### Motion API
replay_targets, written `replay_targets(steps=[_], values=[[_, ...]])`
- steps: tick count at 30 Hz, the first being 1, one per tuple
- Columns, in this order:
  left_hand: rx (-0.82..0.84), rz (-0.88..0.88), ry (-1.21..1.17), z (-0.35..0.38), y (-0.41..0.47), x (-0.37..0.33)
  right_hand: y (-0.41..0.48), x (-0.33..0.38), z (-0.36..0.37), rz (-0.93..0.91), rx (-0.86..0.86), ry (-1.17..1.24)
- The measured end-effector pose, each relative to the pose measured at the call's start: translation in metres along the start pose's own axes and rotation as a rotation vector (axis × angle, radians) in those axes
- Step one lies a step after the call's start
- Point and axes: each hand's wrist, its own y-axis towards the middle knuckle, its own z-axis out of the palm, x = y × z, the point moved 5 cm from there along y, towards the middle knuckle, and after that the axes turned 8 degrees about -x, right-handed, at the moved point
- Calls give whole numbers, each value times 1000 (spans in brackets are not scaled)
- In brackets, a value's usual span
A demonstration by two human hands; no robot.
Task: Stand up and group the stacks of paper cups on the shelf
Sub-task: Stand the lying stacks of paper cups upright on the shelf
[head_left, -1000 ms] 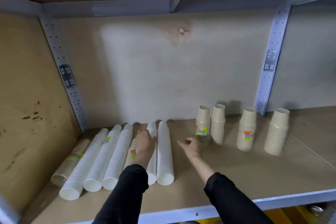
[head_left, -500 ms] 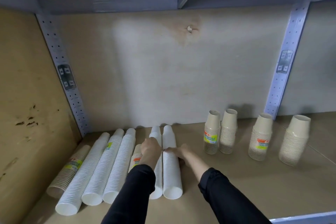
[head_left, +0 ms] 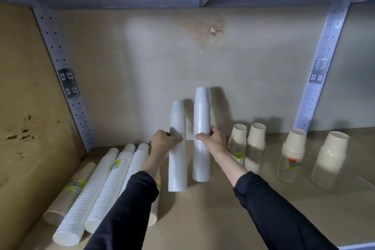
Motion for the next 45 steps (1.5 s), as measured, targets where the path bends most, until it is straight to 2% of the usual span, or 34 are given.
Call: replay_targets(steps=[6,17,24,38,42,45], values=[[-183,237,-151,4,-16,-11,6,9,-3,-74,-144,12],[-181,283,-201,15,-21,-8,11,-4,16,-124,-136,-42],[-172,290,-177,13,-24,-6,7,-9,17,-126,-217,-73],[-132,270,-19,-4,-30,-1,-21,-32,14,-44,-161,-71],[-146,234,89,-23,-31,11,-46,-42,22,-14,-76,-84],[-204,218,236,-46,-33,28,-63,-45,39,-21,57,-106]])
